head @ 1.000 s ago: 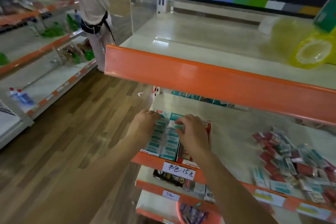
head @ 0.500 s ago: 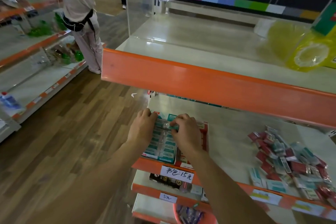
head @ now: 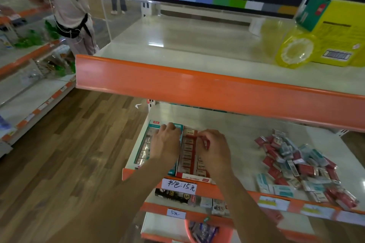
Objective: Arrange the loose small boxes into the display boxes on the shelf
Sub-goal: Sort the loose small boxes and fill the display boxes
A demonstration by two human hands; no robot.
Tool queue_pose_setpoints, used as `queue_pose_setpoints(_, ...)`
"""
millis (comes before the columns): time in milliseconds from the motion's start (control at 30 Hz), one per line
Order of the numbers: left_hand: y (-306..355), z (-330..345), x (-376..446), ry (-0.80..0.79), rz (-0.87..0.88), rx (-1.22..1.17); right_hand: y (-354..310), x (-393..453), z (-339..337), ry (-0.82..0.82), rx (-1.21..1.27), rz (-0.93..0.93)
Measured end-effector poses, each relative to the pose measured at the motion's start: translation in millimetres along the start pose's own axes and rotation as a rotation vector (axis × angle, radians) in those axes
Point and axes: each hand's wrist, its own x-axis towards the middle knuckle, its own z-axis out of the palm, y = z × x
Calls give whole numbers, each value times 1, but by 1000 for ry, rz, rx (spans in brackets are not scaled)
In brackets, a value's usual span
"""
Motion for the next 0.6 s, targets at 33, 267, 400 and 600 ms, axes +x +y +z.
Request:
queue_pose_setpoints(33,6,2,-1,-13,-4,-10,2,0,-5,10,-1,-3)
queue_pose_setpoints(267,39,11,-11,1,123,-83,28,-6,-36,24,25,82)
queue_pose_setpoints(400,69,22,-15,-12,184,-127,53,-20,-56,-57,42,198)
queue_pose_setpoints(600,124,38,-28,-96,390,-241,96,-44,-99,-96,-23,280)
